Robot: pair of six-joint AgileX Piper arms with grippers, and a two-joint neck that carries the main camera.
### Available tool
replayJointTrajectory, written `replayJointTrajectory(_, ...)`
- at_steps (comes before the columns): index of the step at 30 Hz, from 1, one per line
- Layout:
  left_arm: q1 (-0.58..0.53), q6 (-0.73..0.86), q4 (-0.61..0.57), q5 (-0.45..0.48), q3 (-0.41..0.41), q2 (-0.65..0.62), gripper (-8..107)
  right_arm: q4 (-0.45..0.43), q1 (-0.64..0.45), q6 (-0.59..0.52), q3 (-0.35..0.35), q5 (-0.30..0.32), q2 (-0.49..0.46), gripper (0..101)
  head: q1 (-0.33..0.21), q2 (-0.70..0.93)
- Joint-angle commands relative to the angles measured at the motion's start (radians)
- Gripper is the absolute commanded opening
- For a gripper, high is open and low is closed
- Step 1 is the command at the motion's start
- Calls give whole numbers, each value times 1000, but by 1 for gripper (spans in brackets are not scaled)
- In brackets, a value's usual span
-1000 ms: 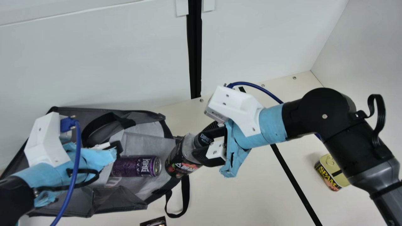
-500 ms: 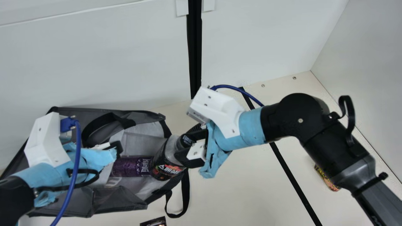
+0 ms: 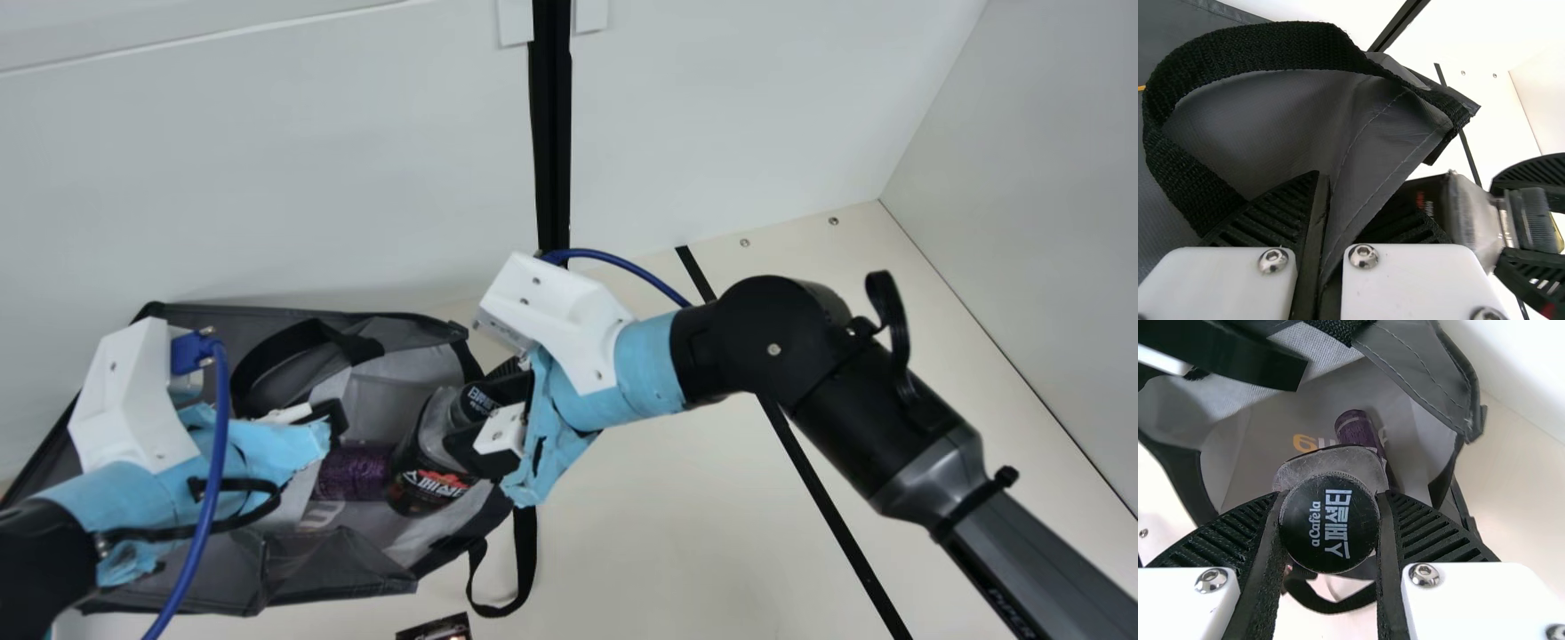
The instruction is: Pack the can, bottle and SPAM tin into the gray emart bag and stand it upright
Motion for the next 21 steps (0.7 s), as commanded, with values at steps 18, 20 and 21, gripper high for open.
replayJointTrajectory(18,0,0,0,0,0,0,-8,29,106,31,-15,-105,109,0,-23,-1)
replayJointTrajectory(20,0,0,0,0,0,0,-8,33,115,31,-18,-114,121,0,-23,-1)
replayJointTrajectory(21,0,0,0,0,0,0,-8,35,119,31,-20,-118,128,0,-23,-1)
